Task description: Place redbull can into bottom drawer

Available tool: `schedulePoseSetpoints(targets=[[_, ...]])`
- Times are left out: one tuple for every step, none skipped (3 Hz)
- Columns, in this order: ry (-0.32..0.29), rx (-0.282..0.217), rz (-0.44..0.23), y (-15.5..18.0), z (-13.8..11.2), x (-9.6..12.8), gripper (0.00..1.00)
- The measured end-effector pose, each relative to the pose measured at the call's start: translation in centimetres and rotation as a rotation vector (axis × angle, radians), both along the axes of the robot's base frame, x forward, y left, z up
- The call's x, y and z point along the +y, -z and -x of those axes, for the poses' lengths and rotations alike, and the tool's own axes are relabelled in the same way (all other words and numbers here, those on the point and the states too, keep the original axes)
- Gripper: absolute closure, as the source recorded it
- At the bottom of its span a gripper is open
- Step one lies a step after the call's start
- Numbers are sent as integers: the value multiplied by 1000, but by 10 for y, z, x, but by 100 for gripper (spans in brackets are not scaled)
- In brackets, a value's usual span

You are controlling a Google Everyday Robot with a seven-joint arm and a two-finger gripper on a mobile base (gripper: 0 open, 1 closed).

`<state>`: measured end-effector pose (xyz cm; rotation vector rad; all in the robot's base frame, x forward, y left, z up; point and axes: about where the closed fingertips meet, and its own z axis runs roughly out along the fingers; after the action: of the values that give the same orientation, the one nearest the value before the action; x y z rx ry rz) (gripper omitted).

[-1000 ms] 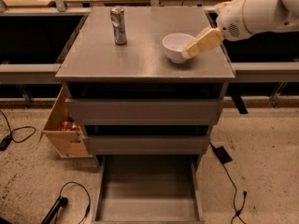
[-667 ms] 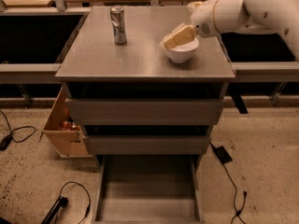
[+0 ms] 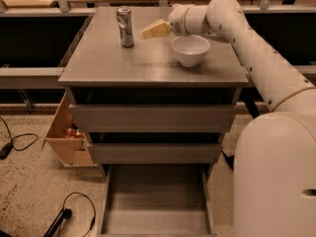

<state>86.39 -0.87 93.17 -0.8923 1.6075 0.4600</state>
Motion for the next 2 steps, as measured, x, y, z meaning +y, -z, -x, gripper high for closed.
schedulePoseSetpoints(targets=[[-1,-1,-1,0,0,1,0],[-30,-26,-38,-4,-10,22,0]])
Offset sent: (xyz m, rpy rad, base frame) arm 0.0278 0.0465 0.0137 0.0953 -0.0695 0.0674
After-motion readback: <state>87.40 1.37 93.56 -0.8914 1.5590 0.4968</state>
